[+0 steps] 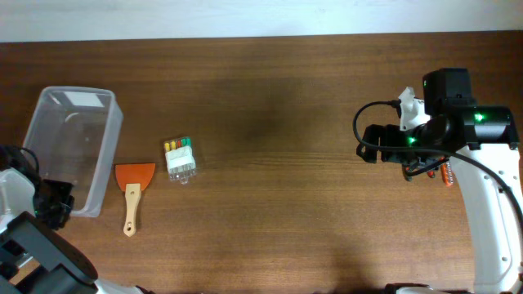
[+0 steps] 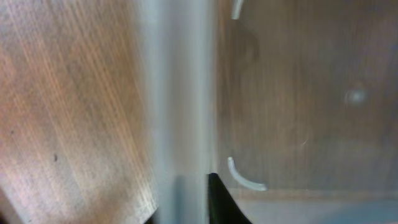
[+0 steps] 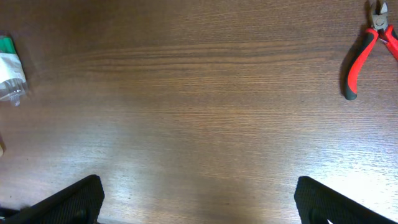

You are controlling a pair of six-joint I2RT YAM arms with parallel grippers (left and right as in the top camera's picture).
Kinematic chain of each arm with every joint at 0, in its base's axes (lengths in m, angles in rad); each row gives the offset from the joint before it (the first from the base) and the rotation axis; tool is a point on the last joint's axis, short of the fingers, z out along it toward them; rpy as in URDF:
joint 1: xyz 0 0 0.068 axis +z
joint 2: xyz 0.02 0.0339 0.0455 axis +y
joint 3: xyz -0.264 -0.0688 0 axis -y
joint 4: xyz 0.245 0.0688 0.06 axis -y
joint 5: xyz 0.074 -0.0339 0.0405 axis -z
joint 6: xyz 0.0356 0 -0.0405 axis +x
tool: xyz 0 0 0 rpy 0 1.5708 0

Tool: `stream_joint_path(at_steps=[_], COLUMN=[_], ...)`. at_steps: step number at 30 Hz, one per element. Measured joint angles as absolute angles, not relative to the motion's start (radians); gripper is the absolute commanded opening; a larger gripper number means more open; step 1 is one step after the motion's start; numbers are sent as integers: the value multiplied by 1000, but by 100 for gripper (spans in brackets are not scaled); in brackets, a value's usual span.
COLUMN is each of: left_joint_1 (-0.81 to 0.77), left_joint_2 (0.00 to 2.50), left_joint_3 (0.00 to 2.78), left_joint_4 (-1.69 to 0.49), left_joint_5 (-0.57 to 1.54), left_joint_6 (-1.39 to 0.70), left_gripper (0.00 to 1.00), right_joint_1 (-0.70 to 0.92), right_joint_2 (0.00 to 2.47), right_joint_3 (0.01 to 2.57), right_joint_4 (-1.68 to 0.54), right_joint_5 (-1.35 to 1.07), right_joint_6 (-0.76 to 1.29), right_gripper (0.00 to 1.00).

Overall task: Pack container
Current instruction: 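Reach the left gripper to the clear container's rim and grasp it, then lift and carry the clear container with the left gripper to table center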

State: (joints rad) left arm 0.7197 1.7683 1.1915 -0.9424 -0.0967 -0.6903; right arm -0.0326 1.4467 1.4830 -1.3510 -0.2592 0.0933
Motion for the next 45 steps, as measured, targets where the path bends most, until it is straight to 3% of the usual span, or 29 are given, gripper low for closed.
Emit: stream_joint_path(at_steps=[4,16,26,35,45], left_joint_1=[721,721,659,315,-131], left_joint_2=[1768,1768,1717,1549,1547], left_joint_3=[1196,1231,1378,1444,1446], left_joint_4=[-942,-949,-969,-979,-1044], left_joint_5=[-78,-26,38,66,95], left_joint_6=[-690,-686,-561,-420,-222], left_gripper=[2,2,2,2,2], right_joint_1=[-33,-33,-33,-133,-316], right_joint_2=[1447,1447,1446,1397,1390], right_joint_3=[1483,1483,1492,1614,1660], right_joint_4=[-1351,-1359,-1346,-1411,-1486], right_joint_5=[-259,-241,-137,-67,-51], right_joint_6=[93,60,62,105,132], right_gripper=[99,99,99,99,99])
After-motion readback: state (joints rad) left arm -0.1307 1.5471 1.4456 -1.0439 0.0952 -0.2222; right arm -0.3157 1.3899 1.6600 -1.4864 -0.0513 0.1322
